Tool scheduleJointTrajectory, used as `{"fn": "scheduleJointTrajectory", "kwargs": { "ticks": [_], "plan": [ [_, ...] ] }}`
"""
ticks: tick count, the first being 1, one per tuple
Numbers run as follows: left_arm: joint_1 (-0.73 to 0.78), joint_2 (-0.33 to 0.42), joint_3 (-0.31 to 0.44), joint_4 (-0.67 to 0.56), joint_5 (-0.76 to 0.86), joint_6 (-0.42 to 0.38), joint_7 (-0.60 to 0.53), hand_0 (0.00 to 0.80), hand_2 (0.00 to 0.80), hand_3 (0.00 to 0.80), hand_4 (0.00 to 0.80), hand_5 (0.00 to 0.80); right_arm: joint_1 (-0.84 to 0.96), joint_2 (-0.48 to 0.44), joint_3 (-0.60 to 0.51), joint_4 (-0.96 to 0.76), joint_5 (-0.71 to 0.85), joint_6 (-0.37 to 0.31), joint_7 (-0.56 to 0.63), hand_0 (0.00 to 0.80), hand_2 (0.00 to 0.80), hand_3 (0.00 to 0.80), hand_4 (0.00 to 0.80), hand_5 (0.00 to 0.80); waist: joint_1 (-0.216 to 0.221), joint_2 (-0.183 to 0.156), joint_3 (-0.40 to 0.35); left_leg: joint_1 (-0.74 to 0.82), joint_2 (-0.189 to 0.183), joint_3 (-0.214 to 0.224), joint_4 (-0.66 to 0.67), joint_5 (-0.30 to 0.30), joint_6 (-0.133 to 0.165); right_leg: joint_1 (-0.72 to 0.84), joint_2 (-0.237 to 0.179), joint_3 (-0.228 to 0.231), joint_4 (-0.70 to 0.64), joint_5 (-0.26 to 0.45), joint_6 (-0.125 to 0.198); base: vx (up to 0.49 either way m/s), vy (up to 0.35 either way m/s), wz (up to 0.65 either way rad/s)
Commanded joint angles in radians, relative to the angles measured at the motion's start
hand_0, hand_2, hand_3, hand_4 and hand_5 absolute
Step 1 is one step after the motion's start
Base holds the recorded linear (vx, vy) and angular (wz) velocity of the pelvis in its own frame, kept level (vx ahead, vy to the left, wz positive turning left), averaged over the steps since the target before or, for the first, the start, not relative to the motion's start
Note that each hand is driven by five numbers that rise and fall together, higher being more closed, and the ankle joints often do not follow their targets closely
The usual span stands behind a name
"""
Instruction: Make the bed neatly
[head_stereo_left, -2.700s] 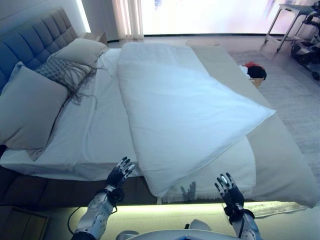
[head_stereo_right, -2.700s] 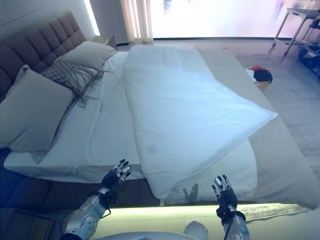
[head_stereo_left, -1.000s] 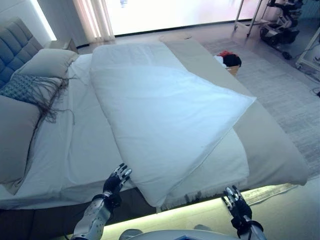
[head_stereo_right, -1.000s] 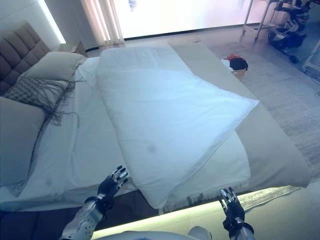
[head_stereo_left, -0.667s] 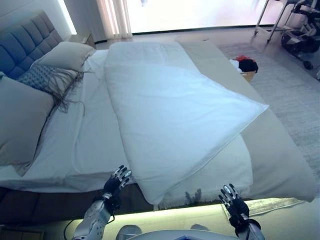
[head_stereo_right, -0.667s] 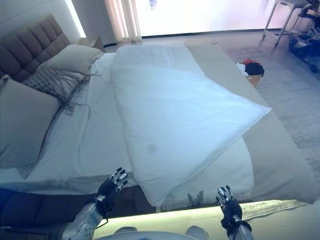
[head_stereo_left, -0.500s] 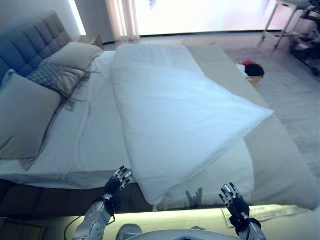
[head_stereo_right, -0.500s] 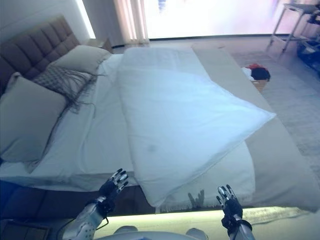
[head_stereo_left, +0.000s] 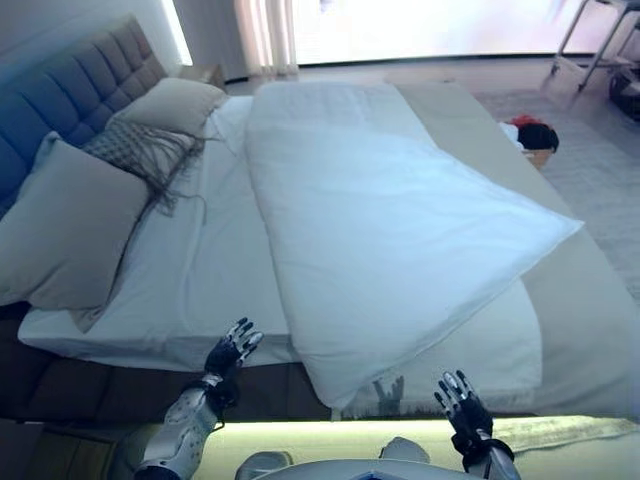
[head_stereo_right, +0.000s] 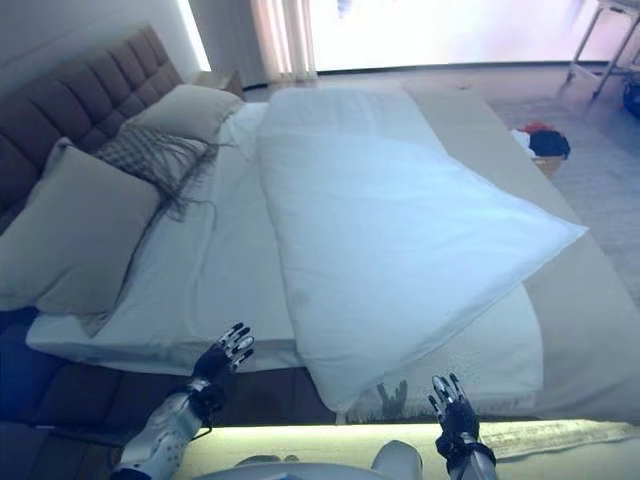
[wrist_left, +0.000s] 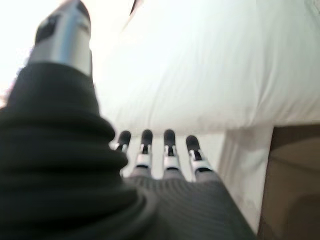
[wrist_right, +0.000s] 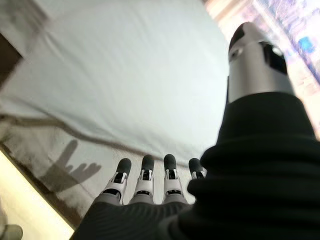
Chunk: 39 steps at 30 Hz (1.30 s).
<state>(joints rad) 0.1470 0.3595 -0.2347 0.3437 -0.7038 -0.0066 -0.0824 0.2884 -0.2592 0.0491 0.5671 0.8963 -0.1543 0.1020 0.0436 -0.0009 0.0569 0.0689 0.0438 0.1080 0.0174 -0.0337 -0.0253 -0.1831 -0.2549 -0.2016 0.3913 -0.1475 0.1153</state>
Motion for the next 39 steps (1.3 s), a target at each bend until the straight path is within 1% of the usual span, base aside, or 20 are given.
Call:
{"fn": "scheduleJointTrajectory", "kwargs": {
  "ticks": [1,4,5,7,9,12,14,16,18,20,22,24,25,26,27,29,31,34,36,39],
  "plan": [
    [-0.071,0.022,0.059,-0.053,-0.028,-0.036,-0.022,0.000,0.000,0.000,0.000,0.000,-0.042,0.027,-0.018,0.010,0.029,-0.063,0.030,0.000,0.000,0.000,0.000,0.000,0.014,-0.102,0.009,0.099,-0.120,0.017,-0.002,-0.117,0.091,0.051,-0.067,-0.021,-0.467,0.458,0.120,0.055,-0.076,-0.18],
    [-0.050,0.013,0.063,-0.068,-0.011,-0.027,-0.015,0.000,0.000,0.000,0.000,0.000,-0.030,0.039,-0.027,0.021,0.020,-0.058,0.052,0.000,0.000,0.000,0.000,0.000,0.024,-0.104,0.009,0.097,-0.108,0.033,0.010,-0.119,0.099,0.070,-0.096,-0.021,-0.371,0.438,0.112,0.025,-0.049,0.00],
    [-0.034,0.010,0.067,-0.077,-0.006,-0.026,-0.009,0.000,0.000,0.000,0.000,0.000,-0.022,0.041,-0.034,0.020,0.016,-0.054,0.062,0.000,0.000,0.000,0.000,0.000,0.031,-0.098,0.013,0.092,-0.102,0.038,0.019,-0.119,0.108,0.077,-0.105,-0.010,-0.280,0.414,0.103,-0.004,-0.026,0.11],
    [-0.012,0.009,0.073,-0.084,-0.001,-0.029,-0.010,0.000,0.000,0.000,0.000,0.000,-0.014,0.044,-0.040,0.019,0.013,-0.050,0.068,0.000,0.000,0.000,0.000,0.000,0.038,-0.091,0.010,0.078,-0.098,0.034,0.032,-0.113,0.118,0.080,-0.113,0.002,-0.192,0.389,0.088,-0.002,-0.036,0.23],
    [0.002,0.017,0.071,-0.087,-0.003,-0.036,-0.008,0.000,0.000,0.000,0.000,0.000,-0.013,0.041,-0.040,0.021,0.024,-0.050,0.067,0.000,0.000,0.000,0.000,0.000,0.047,-0.084,0.007,0.060,-0.093,0.020,0.042,-0.104,0.128,0.093,-0.110,0.013,-0.145,0.357,0.069,0.017,-0.111,0.27],
    [0.009,0.028,0.064,-0.070,0.000,-0.054,-0.011,0.000,0.000,0.000,0.000,0.000,-0.032,0.042,-0.031,0.075,0.054,-0.051,0.073,0.000,0.000,0.000,0.000,0.000,0.070,-0.082,-0.001,0.046,-0.086,0.008,0.049,-0.093,0.123,0.133,-0.084,-0.023,-0.169,0.317,0.053,0.056,-0.185,0.15],
    [0.009,0.029,0.065,-0.057,0.011,-0.064,-0.012,0.000,0.000,0.000,0.000,0.000,-0.057,0.042,-0.022,0.124,0.069,-0.048,0.080,0.000,0.000,0.000,0.000,0.000,0.088,-0.080,-0.006,0.043,-0.066,0.016,0.052,-0.085,0.104,0.179,-0.051,-0.059,-0.230,0.257,0.037,0.060,-0.220,-0.01],
    [0.011,0.025,0.066,-0.035,0.019,-0.071,-0.005,0.000,0.000,0.000,0.000,0.000,-0.082,0.047,-0.025,0.166,0.080,-0.026,0.086,0.000,0.000,0.000,0.000,0.000,0.096,-0.084,-0.011,0.049,-0.044,0.043,0.050,-0.076,0.079,0.210,-0.031,-0.079,-0.283,0.248,0.038,0.078,-0.233,-0.07],
    [0.004,0.023,0.078,-0.015,0.006,-0.063,-0.026,0.000,0.000,0.000,0.000,0.000,-0.093,0.052,-0.032,0.201,0.112,-0.017,0.093,0.000,0.000,0.000,0.000,0.000,0.093,-0.088,-0.011,0.051,-0.012,0.076,0.062,-0.073,0.058,0.235,-0.006,-0.087,-0.311,0.217,0.045,0.057,-0.208,-0.09],
    [-0.011,0.021,0.075,-0.004,0.030,-0.055,-0.022,0.000,0.000,0.000,0.000,0.000,-0.108,0.047,-0.066,0.275,0.171,-0.004,0.107,0.000,0.000,0.000,0.000,0.000,0.094,-0.094,0.000,0.032,0.017,0.122,0.146,-0.100,0.036,0.259,0.001,-0.119,-0.319,0.193,0.039,0.031,-0.163,-0.02],
    [-0.005,0.020,0.063,-0.008,0.031,-0.044,-0.007,0.000,0.000,0.000,0.000,0.000,-0.128,0.032,-0.093,0.322,0.194,0.026,0.088,0.000,0.000,0.000,0.000,0.000,0.111,-0.097,0.022,-0.010,0.057,0.107,0.242,-0.114,0.008,0.284,0.002,-0.135,-0.320,0.186,0.024,0.083,-0.080,0.06],
    [0.016,-0.001,0.052,-0.013,0.036,-0.046,-0.007,0.000,0.000,0.000,0.000,0.000,-0.156,0.008,-0.094,0.349,0.231,0.050,0.071,0.000,0.000,0.000,0.000,0.000,0.125,-0.075,0.030,-0.011,0.095,0.079,0.191,-0.059,-0.019,0.294,0.014,-0.138,-0.334,0.183,0.017,0.046,0.070,-0.14],
    [0.003,0.005,0.035,-0.019,0.039,-0.052,-0.013,0.000,0.000,0.000,0.000,0.000,-0.205,-0.013,-0.100,0.383,0.277,0.037,0.089,0.000,0.000,0.000,0.000,0.000,0.135,-0.053,0.047,-0.045,0.126,0.071,0.161,-0.019,-0.032,0.274,0.015,-0.140,-0.321,0.166,0.013,-0.105,0.129,-0.31],
    [-0.021,0.012,0.018,-0.014,0.030,-0.060,-0.016,0.000,0.000,0.000,0.000,0.000,-0.241,-0.029,-0.108,0.400,0.304,0.026,0.095,0.000,0.000,0.000,0.000,0.000,0.137,-0.040,0.055,-0.075,0.133,0.071,0.158,-0.012,-0.032,0.249,0.008,-0.145,-0.307,0.155,0.011,-0.269,0.223,-0.22],
    [-0.071,0.024,-0.018,0.007,0.006,-0.079,-0.014,0.000,0.000,0.000,0.000,0.000,-0.297,-0.060,-0.119,0.429,0.354,0.010,0.111,0.000,0.000,0.000,0.000,0.000,0.139,-0.014,0.065,-0.112,0.136,0.047,0.155,-0.030,-0.038,0.198,-0.005,-0.139,-0.269,0.125,0.021,-0.312,0.239,-0.08],
    [-0.147,0.029,-0.057,0.034,-0.020,-0.086,0.010,0.000,0.000,0.000,0.000,0.000,-0.379,-0.119,-0.163,0.473,0.400,0.038,0.120,0.000,0.000,0.000,0.000,0.000,0.140,0.013,0.088,-0.173,0.120,0.022,0.182,-0.037,-0.040,0.102,-0.052,-0.143,-0.193,0.119,0.033,-0.217,0.227,0.12],
    [-0.154,0.037,-0.056,0.006,-0.041,-0.051,0.031,0.000,0.000,0.000,0.000,0.000,-0.408,-0.166,-0.219,0.512,0.415,0.092,0.123,0.000,0.000,0.000,0.000,0.000,0.145,0.019,0.112,-0.212,0.108,0.009,0.253,-0.061,-0.039,0.059,-0.096,-0.146,-0.142,0.131,0.039,0.044,0.106,0.25],
    [-0.111,0.073,-0.050,-0.063,-0.031,-0.011,0.053,0.000,0.000,0.000,0.000,0.000,-0.408,-0.186,-0.266,0.560,0.426,0.123,0.166,0.000,0.000,0.000,0.000,0.000,0.160,0.018,0.143,-0.249,0.106,0.008,0.341,-0.102,-0.031,0.026,-0.133,-0.148,-0.094,0.136,0.047,0.095,-0.043,0.16],
    [-0.100,0.095,-0.050,-0.089,-0.034,0.002,0.059,0.000,0.000,0.000,0.000,0.000,-0.410,-0.197,-0.276,0.569,0.435,0.132,0.185,0.000,0.000,0.000,0.000,0.000,0.165,0.023,0.161,-0.274,0.107,0.006,0.376,-0.127,-0.026,-0.003,-0.146,-0.148,-0.063,0.128,0.052,0.041,-0.063,0.04],
    [-0.104,0.101,-0.071,-0.094,-0.052,-0.008,0.069,0.000,0.000,0.000,0.000,0.000,-0.431,-0.242,-0.287,0.589,0.458,0.146,0.189,0.000,0.000,0.000,0.000,0.000,0.164,0.037,0.181,-0.302,0.092,-0.002,0.382,-0.131,-0.020,-0.038,-0.154,-0.144,-0.055,0.127,0.050,-0.012,-0.009,0.26]
  ]
}}
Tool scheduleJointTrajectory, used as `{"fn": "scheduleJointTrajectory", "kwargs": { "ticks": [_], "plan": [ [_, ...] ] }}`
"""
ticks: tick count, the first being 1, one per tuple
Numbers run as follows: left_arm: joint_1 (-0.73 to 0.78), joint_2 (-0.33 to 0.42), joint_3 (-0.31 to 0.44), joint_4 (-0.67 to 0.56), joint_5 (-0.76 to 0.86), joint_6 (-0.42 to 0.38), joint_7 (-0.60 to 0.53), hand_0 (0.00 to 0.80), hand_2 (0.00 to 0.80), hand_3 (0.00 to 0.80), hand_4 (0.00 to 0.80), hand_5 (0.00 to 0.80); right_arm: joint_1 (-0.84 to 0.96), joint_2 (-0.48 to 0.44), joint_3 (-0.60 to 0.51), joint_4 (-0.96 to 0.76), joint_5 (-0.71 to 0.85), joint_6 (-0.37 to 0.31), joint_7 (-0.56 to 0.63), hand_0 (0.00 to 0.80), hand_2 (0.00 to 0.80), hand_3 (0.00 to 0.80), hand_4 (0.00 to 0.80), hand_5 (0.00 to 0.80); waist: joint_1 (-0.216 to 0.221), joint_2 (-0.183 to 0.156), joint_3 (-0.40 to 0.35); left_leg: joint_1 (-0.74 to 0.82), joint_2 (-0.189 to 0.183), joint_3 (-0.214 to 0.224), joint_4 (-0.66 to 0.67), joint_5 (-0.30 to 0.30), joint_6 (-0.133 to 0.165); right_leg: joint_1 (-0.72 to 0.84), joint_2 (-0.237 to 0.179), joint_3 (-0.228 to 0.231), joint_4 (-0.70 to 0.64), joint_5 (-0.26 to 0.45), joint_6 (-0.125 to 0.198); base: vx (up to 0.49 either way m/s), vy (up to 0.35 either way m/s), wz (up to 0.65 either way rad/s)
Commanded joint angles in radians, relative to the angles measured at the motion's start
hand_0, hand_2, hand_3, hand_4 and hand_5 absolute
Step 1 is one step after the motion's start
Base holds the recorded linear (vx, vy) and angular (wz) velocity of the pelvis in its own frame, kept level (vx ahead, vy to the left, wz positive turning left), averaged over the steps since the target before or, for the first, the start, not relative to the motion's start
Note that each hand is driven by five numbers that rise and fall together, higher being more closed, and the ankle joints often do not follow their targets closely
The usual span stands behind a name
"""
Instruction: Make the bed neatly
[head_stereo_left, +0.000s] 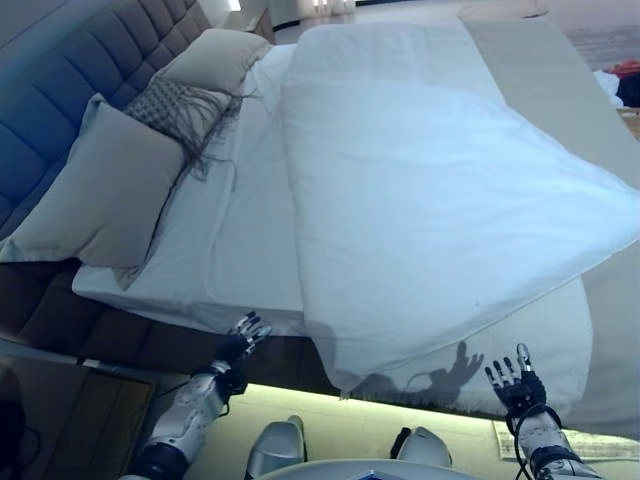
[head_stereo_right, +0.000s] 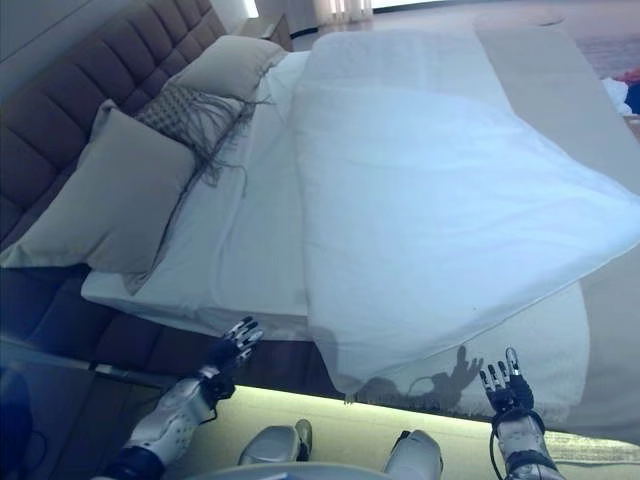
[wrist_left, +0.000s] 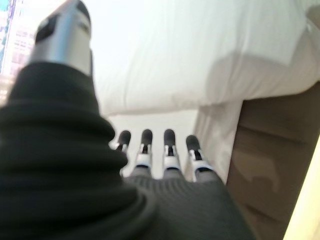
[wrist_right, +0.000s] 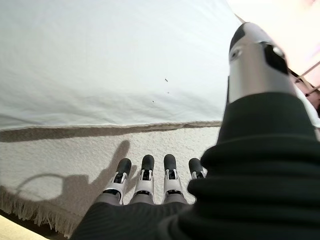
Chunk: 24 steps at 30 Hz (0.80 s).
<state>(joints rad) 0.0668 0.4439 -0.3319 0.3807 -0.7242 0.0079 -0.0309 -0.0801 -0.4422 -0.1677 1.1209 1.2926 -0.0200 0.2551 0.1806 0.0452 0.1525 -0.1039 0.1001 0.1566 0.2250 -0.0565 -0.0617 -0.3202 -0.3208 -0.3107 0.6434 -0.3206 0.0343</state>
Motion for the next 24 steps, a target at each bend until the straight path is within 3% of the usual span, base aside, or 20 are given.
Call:
{"fn": "scheduleJointTrajectory", "kwargs": {
  "ticks": [1,9,16,24],
  "plan": [
    [-0.026,0.019,0.015,-0.136,-0.043,-0.039,0.014,0.000,0.000,0.000,0.000,0.000,-0.085,-0.091,-0.084,0.047,0.073,0.029,0.039,0.000,0.000,0.000,0.000,0.000,0.029,-0.001,0.099,-0.146,0.027,-0.058,0.173,-0.108,0.019,0.079,-0.089,-0.032,-0.308,0.299,0.130,-0.112,0.013,0.18],
    [-0.084,0.030,-0.065,-0.176,-0.098,-0.093,0.013,0.000,0.000,0.000,0.000,0.000,-0.218,-0.243,-0.091,0.088,0.121,0.095,0.036,0.000,0.000,0.000,0.000,0.000,0.032,0.055,0.187,-0.276,-0.008,-0.091,0.221,-0.104,0.033,-0.077,-0.117,0.007,-0.237,0.292,0.124,-0.104,0.014,0.13],
    [-0.099,0.035,-0.110,-0.212,-0.117,-0.147,0.029,0.000,0.000,0.000,0.000,0.000,-0.292,-0.328,-0.069,0.089,0.098,0.101,0.079,0.000,0.000,0.000,0.000,0.000,0.036,0.089,0.235,-0.325,-0.023,-0.096,0.180,-0.062,0.037,-0.139,-0.115,0.028,-0.256,0.313,0.136,-0.036,0.001,0.08],
    [-0.120,0.058,-0.097,-0.235,-0.138,-0.155,0.026,0.000,0.000,0.000,0.000,0.000,-0.372,-0.392,-0.054,0.088,0.077,0.094,0.113,0.000,0.000,0.000,0.000,0.000,0.049,0.096,0.259,-0.400,-0.029,-0.102,0.189,-0.039,0.040,-0.221,-0.126,0.038,-0.222,0.320,0.142,-0.009,-0.013,0.04]
  ]
}}
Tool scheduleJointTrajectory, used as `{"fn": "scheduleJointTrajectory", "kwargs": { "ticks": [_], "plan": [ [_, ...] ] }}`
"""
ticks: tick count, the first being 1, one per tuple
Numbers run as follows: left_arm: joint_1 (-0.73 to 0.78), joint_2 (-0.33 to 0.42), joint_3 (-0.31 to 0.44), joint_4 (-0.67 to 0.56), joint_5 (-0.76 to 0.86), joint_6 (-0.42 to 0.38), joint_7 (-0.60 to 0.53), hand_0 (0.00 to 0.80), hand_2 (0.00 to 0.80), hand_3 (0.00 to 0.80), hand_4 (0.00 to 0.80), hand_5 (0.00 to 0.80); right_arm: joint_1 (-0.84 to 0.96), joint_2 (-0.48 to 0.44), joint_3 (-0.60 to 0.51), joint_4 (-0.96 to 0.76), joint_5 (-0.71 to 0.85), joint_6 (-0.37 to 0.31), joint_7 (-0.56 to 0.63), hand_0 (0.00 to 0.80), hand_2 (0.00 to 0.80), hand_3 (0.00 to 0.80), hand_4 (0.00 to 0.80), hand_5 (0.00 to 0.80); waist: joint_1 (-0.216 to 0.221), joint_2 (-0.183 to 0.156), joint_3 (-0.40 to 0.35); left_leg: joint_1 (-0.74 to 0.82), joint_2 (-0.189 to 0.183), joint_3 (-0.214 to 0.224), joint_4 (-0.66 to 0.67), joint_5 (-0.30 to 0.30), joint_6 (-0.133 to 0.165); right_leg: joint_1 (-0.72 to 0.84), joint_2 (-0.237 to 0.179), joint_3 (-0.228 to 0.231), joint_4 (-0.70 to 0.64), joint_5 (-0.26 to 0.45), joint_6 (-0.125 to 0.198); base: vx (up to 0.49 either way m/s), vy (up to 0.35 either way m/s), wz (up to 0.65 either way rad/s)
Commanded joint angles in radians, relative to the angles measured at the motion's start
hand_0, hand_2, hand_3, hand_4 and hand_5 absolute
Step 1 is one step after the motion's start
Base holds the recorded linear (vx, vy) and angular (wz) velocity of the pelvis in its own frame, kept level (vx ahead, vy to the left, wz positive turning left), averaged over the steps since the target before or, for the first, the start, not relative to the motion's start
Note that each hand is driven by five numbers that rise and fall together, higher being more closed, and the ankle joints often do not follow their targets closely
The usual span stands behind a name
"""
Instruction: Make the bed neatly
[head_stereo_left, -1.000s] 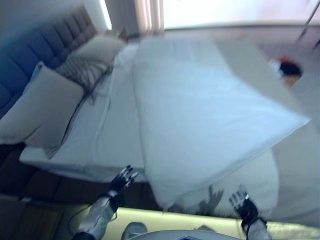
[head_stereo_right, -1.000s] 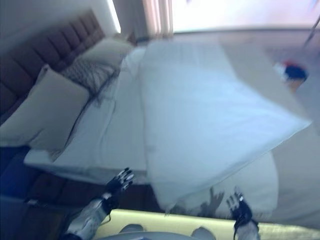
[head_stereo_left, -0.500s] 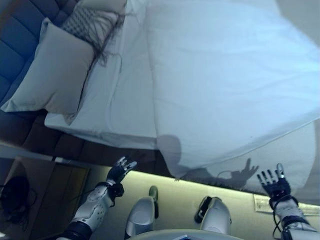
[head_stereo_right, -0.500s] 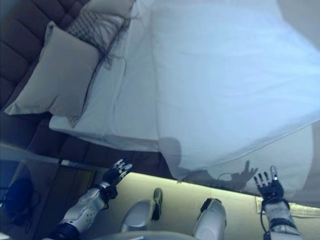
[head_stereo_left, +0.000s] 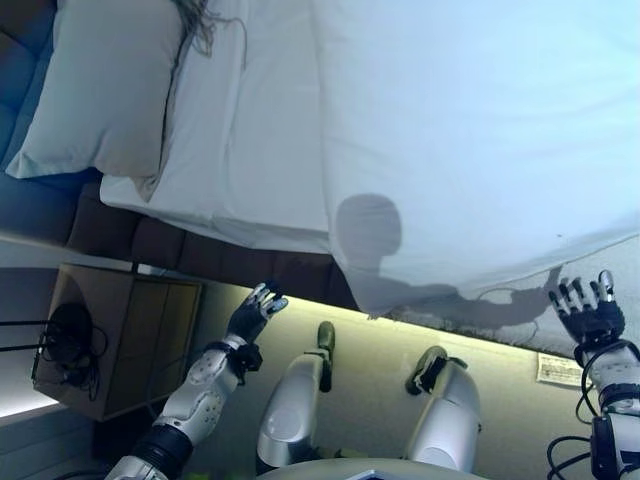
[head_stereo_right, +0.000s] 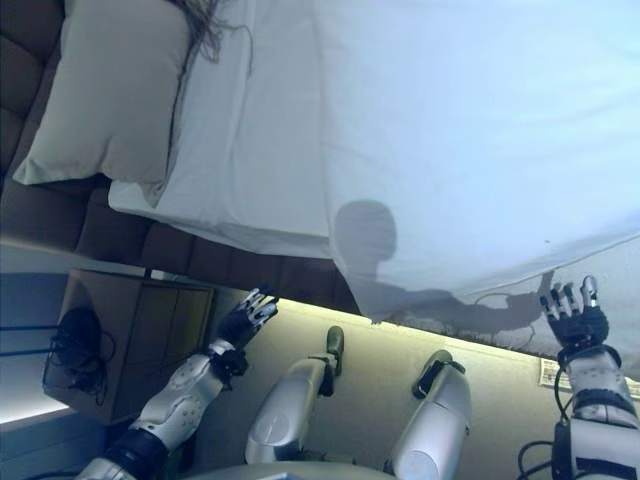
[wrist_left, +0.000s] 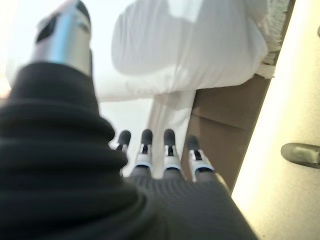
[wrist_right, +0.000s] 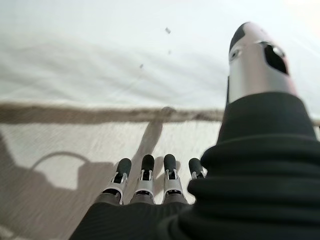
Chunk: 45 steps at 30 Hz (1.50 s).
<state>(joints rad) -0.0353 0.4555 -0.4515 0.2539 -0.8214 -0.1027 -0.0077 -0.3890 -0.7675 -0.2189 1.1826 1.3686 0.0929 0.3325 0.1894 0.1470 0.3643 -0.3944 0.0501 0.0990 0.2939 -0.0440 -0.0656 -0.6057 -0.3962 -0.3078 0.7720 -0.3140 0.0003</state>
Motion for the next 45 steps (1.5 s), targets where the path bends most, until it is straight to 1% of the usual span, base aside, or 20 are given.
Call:
{"fn": "scheduleJointTrajectory", "kwargs": {
  "ticks": [1,8,9,10,11,12,13,18,22,26,28,30,32,33,36,38,39,40,41,45],
  "plan": [
    [-0.017,0.048,0.023,-0.112,-0.042,-0.042,0.005,0.000,0.000,0.000,0.000,0.000,-0.075,-0.075,0.002,0.028,0.004,-0.020,0.035,0.000,0.000,0.000,0.000,0.000,0.042,-0.003,0.049,-0.113,0.020,-0.044,0.115,-0.046,0.044,0.058,-0.051,0.036,-0.350,0.315,0.177,-0.012,0.006,0.05],
    [-0.017,0.053,0.020,-0.107,-0.055,-0.043,-0.013,0.000,0.000,0.000,0.000,0.000,-0.151,-0.139,0.007,0.047,-0.008,0.000,0.061,0.000,0.000,0.000,0.000,0.000,0.050,0.004,0.039,-0.111,0.017,-0.033,0.080,-0.023,0.042,0.056,-0.055,0.027,-0.364,0.325,0.185,-0.006,0.025,0.06],
    [-0.016,0.056,0.020,-0.109,-0.059,-0.043,-0.015,0.000,0.000,0.000,0.000,0.000,-0.157,-0.145,0.008,0.051,-0.011,0.002,0.068,0.066,0.066,0.066,0.066,0.066,0.051,0.004,0.036,-0.110,0.018,-0.031,0.081,-0.024,0.041,0.057,-0.058,0.026,-0.364,0.325,0.185,0.011,0.024,0.03],
    [-0.016,0.061,0.018,-0.113,-0.065,-0.042,-0.015,0.000,0.000,0.000,0.000,0.000,-0.161,-0.151,0.009,0.051,-0.014,0.003,0.078,0.182,0.182,0.182,0.182,0.182,0.053,0.004,0.033,-0.110,0.018,-0.030,0.085,-0.025,0.039,0.058,-0.061,0.026,-0.362,0.326,0.185,0.000,0.000,0.00],
    [-0.016,0.063,0.019,-0.115,-0.067,-0.039,-0.015,0.000,0.000,0.000,0.000,0.000,-0.161,-0.154,0.008,0.050,-0.016,0.005,0.084,0.333,0.333,0.333,0.333,0.333,0.053,0.002,0.030,-0.110,0.018,-0.029,0.087,-0.027,0.039,0.058,-0.063,0.026,-0.360,0.326,0.185,0.000,0.000,0.00],
    [-0.014,0.067,0.021,-0.112,-0.070,-0.040,-0.020,0.000,0.000,0.000,0.000,0.000,-0.162,-0.156,0.007,0.049,-0.019,0.008,0.085,0.649,0.649,0.649,0.649,0.649,0.054,0.001,0.028,-0.112,0.019,-0.027,0.094,-0.029,0.038,0.056,-0.066,0.027,-0.355,0.327,0.186,0.000,0.000,0.00],
    [-0.013,0.072,0.023,-0.110,-0.072,-0.039,-0.023,0.000,0.000,0.000,0.000,0.000,-0.162,-0.158,0.006,0.047,-0.019,0.014,0.081,0.800,0.800,0.800,0.800,0.800,0.056,-0.002,0.025,-0.113,0.020,-0.026,0.099,-0.031,0.038,0.055,-0.068,0.028,-0.351,0.327,0.185,0.000,0.000,0.00],
    [-0.013,0.080,0.025,-0.107,-0.081,-0.041,-0.026,0.000,0.000,0.000,0.000,0.000,-0.168,-0.163,0.002,0.066,-0.014,0.037,0.071,0.800,0.800,0.800,0.800,0.800,0.058,-0.003,0.019,-0.115,0.022,-0.022,0.100,-0.030,0.041,0.045,-0.074,0.028,-0.342,0.328,0.189,0.000,0.000,0.00],
    [-0.010,0.084,0.031,-0.109,-0.095,-0.053,-0.023,0.000,0.000,0.000,0.000,0.000,-0.157,-0.150,0.003,0.084,-0.016,0.053,0.098,0.800,0.800,0.800,0.800,0.800,0.059,-0.006,0.013,-0.104,0.026,-0.016,0.090,-0.029,0.041,0.056,-0.072,0.021,-0.348,0.330,0.187,-0.040,0.014,0.02],
    [-0.008,0.086,0.050,-0.110,-0.097,-0.049,-0.024,0.000,0.000,0.000,0.000,0.000,-0.116,-0.097,0.031,0.073,-0.113,0.009,0.136,0.800,0.800,0.800,0.800,0.800,0.063,-0.024,-0.007,-0.063,0.031,-0.005,0.081,-0.034,0.038,0.109,-0.071,0.003,-0.372,0.335,0.183,0.000,0.000,0.00],
    [-0.010,0.087,0.070,-0.113,-0.094,-0.035,-0.018,0.000,0.000,0.000,0.000,0.000,-0.097,-0.066,0.059,0.050,-0.172,-0.011,0.161,0.800,0.800,0.800,0.800,0.800,0.066,-0.039,-0.022,-0.030,0.036,0.002,0.075,-0.039,0.035,0.153,-0.067,-0.009,-0.397,0.341,0.182,0.017,-0.007,0.01],
    [-0.006,0.090,0.082,-0.118,-0.074,-0.025,-0.004,0.000,0.000,0.000,0.000,0.000,-0.082,-0.037,0.083,0.019,-0.181,-0.017,0.166,0.800,0.800,0.800,0.800,0.800,0.067,-0.053,-0.030,-0.001,0.038,0.002,0.068,-0.043,0.034,0.196,-0.061,-0.019,-0.418,0.344,0.180,0.050,-0.039,0.00],
    [-0.007,0.089,0.087,-0.113,-0.012,-0.015,0.025,0.000,0.000,0.000,0.000,0.000,-0.061,0.012,0.115,-0.032,-0.196,-0.036,0.167,0.800,0.800,0.800,0.800,0.800,0.071,-0.074,-0.048,0.042,0.040,0.004,0.049,-0.044,0.034,0.251,-0.053,-0.032,-0.447,0.350,0.180,0.088,-0.068,-0.03],
    [-0.011,0.089,0.082,-0.098,0.053,-0.007,0.050,0.000,0.000,0.000,0.000,0.000,-0.047,0.047,0.143,-0.081,-0.202,-0.037,0.156,0.800,0.800,0.800,0.800,0.800,0.071,-0.090,-0.064,0.074,0.038,0.001,0.031,-0.045,0.035,0.290,-0.042,-0.036,-0.470,0.353,0.182,0.110,-0.064,0.01],
    [-0.014,0.084,0.067,-0.077,0.160,0.021,0.113,0.000,0.000,0.000,0.000,0.000,-0.024,0.118,0.192,-0.180,-0.210,-0.036,0.119,0.800,0.800,0.800,0.800,0.800,0.067,-0.113,-0.087,0.133,0.033,-0.004,-0.002,-0.041,0.036,0.359,-0.024,-0.042,-0.519,0.367,0.187,0.091,-0.034,-0.01],
    [-0.022,0.073,0.053,-0.044,0.253,0.045,0.165,0.000,0.000,0.000,0.000,0.000,-0.007,0.192,0.244,-0.271,-0.215,-0.033,0.065,0.800,0.800,0.800,0.800,0.800,0.060,-0.134,-0.112,0.186,0.028,-0.005,-0.030,-0.043,0.040,0.416,-0.009,-0.039,-0.565,0.381,0.192,0.122,-0.018,-0.07],
    [-0.026,0.068,0.046,-0.025,0.288,0.053,0.184,0.000,0.000,0.000,0.000,0.000,-0.005,0.220,0.268,-0.303,-0.237,-0.027,0.040,0.800,0.800,0.800,0.800,0.800,0.057,-0.143,-0.124,0.208,0.027,-0.001,-0.037,-0.046,0.041,0.439,-0.005,-0.036,-0.582,0.387,0.193,0.056,-0.008,-0.11],
    [-0.033,0.060,0.040,-0.010,0.304,0.064,0.196,0.000,0.000,0.000,0.000,0.000,-0.006,0.244,0.293,-0.332,-0.251,-0.028,0.006,0.800,0.800,0.800,0.800,0.800,0.054,-0.153,-0.128,0.217,0.024,0.013,-0.043,-0.025,0.048,0.453,-0.009,-0.048,-0.599,0.409,0.180,0.067,-0.002,-0.12],
    [-0.040,0.051,0.033,0.010,0.331,0.071,0.205,0.000,0.000,0.000,0.000,0.000,-0.012,0.272,0.325,-0.370,-0.264,-0.023,-0.034,0.800,0.800,0.800,0.800,0.800,0.050,-0.161,-0.140,0.238,0.025,0.017,-0.049,-0.028,0.050,0.477,-0.006,-0.046,-0.613,0.411,0.180,0.078,0.007,-0.10],
    [-0.062,0.027,-0.014,0.051,0.446,0.077,0.254,0.000,0.000,0.000,0.000,0.000,-0.005,0.364,0.413,-0.470,-0.272,-0.011,-0.119,0.800,0.800,0.800,0.800,0.800,0.044,-0.174,-0.182,0.317,0.031,0.033,-0.083,-0.035,0.057,0.560,0.006,-0.047,-0.652,0.412,0.180,0.167,0.003,-0.09]
  ]
}}
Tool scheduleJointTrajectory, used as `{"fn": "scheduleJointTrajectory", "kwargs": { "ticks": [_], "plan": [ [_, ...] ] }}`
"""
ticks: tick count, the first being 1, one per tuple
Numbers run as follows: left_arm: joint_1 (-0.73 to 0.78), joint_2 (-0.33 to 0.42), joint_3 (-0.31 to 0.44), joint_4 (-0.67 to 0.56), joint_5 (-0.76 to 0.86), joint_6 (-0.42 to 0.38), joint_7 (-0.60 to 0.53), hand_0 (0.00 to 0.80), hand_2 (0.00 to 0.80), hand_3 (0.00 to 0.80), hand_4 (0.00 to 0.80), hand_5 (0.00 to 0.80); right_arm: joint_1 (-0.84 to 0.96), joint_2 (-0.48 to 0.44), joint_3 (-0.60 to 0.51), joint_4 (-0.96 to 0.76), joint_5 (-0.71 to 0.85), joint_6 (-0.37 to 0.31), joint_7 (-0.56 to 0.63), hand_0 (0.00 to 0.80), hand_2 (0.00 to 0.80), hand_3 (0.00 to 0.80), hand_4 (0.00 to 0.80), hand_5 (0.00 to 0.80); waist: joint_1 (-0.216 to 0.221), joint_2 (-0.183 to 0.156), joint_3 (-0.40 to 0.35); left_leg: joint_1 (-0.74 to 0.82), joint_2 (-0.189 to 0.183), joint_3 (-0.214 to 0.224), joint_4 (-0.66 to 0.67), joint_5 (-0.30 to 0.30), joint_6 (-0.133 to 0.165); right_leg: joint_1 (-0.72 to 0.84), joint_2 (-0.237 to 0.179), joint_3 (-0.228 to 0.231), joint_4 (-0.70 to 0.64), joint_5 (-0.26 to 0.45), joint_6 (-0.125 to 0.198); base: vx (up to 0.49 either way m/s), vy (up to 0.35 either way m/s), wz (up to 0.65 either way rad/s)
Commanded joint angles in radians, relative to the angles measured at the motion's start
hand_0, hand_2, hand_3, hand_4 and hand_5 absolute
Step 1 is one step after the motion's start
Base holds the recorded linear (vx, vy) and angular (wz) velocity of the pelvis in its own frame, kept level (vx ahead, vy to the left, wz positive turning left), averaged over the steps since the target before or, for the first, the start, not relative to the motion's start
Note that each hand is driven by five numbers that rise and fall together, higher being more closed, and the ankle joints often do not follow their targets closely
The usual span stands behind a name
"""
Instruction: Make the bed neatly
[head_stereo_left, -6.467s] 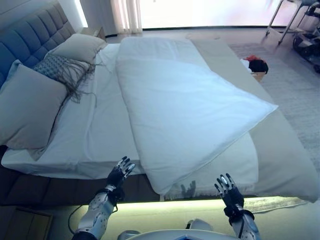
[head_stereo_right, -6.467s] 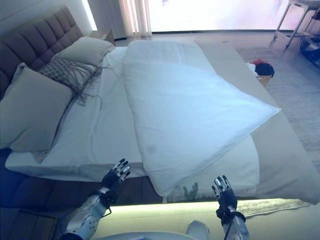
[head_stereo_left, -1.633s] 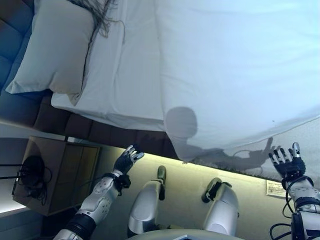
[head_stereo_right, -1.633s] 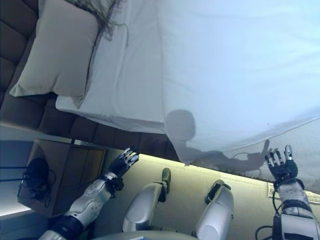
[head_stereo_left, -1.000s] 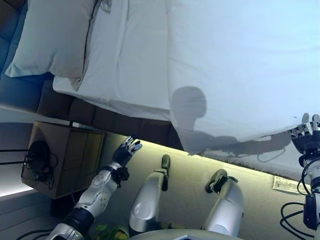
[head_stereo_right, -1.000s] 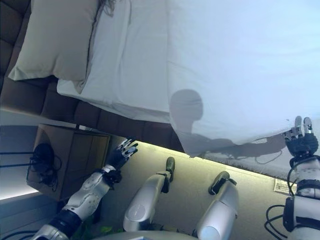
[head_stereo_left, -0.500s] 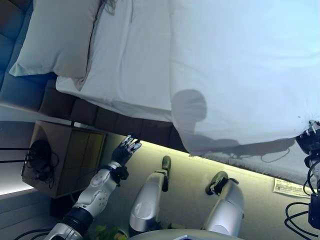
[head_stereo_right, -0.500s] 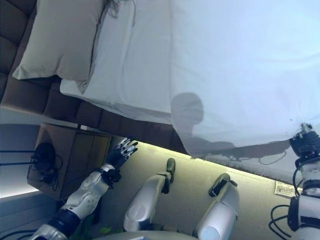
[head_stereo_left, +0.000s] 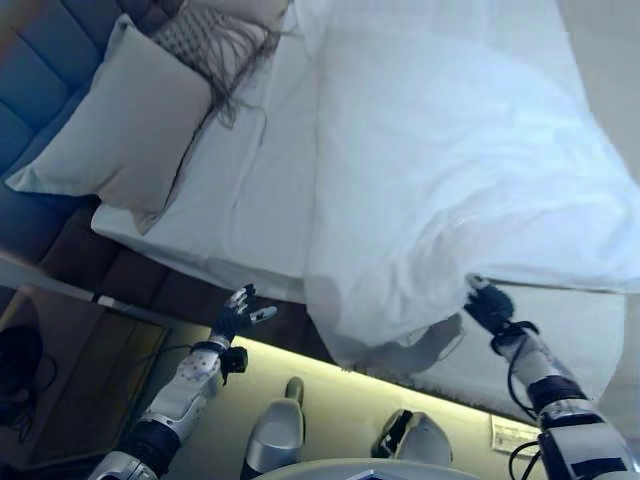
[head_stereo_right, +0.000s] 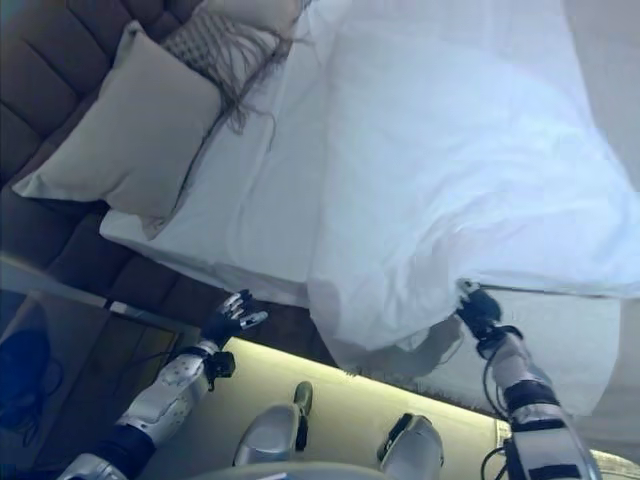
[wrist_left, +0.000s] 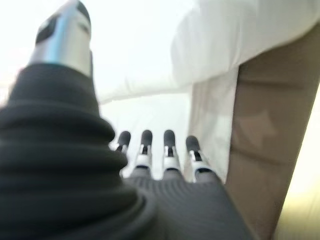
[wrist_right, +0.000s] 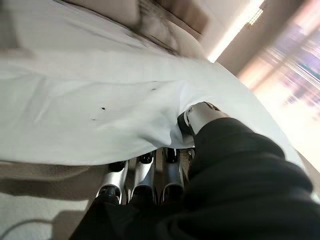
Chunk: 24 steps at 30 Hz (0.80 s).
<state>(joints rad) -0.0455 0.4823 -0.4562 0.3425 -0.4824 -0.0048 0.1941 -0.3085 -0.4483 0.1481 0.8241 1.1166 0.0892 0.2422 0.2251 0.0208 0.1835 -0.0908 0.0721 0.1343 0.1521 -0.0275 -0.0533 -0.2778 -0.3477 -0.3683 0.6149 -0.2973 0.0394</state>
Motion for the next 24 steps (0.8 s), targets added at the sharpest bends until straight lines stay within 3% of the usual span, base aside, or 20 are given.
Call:
{"fn": "scheduleJointTrajectory", "kwargs": {
  "ticks": [1,10,15,19,24],
  "plan": [
    [-0.058,-0.003,-0.022,-0.033,0.130,-0.015,0.066,0.000,0.000,0.000,0.000,0.000,-0.080,0.065,0.067,-0.135,-0.034,-0.005,-0.043,0.800,0.800,0.800,0.800,0.800,0.009,-0.051,-0.011,0.029,0.011,0.002,0.048,-0.051,0.045,0.249,-0.041,0.011,-0.504,0.396,0.142,0.155,-0.017,-0.07],
    [-0.097,-0.022,-0.064,-0.028,0.247,0.007,0.134,0.000,0.000,0.000,0.000,0.000,-0.090,0.185,0.234,-0.295,-0.126,0.008,-0.125,0.800,0.800,0.800,0.800,0.800,0.019,-0.071,-0.050,0.107,0.027,0.019,0.012,-0.047,0.033,0.330,-0.028,-0.014,-0.543,0.401,0.153,0.073,-0.042,0.00],
    [-0.103,-0.026,-0.094,-0.023,0.384,0.037,0.198,0.000,0.000,0.000,0.000,0.000,-0.108,0.246,0.271,-0.318,-0.053,0.030,-0.213,0.800,0.800,0.800,0.800,0.800,0.023,-0.073,-0.067,0.134,0.041,0.027,-0.009,-0.036,0.022,0.355,-0.019,-0.027,-0.556,0.399,0.159,0.073,-0.037,0.02],
    [-0.156,-0.012,-0.153,-0.029,0.584,0.060,0.224,0.000,0.000,0.000,0.000,0.000,-0.158,0.283,0.291,-0.301,0.007,0.061,-0.255,0.800,0.800,0.800,0.800,0.800,0.023,-0.076,-0.070,0.140,0.055,0.029,-0.012,-0.034,0.011,0.361,-0.014,-0.030,-0.556,0.394,0.164,0.038,-0.048,0.03],
    [-0.246,-0.023,-0.250,-0.079,0.751,0.097,0.189,0.000,0.000,0.000,0.000,0.000,-0.185,0.308,0.311,-0.300,0.055,0.038,-0.300,0.800,0.800,0.800,0.800,0.800,0.020,-0.081,-0.069,0.135,0.065,0.028,-0.013,-0.028,0.002,0.363,-0.020,-0.042,-0.556,0.399,0.172,0.019,-0.046,0.02]
  ]
}}
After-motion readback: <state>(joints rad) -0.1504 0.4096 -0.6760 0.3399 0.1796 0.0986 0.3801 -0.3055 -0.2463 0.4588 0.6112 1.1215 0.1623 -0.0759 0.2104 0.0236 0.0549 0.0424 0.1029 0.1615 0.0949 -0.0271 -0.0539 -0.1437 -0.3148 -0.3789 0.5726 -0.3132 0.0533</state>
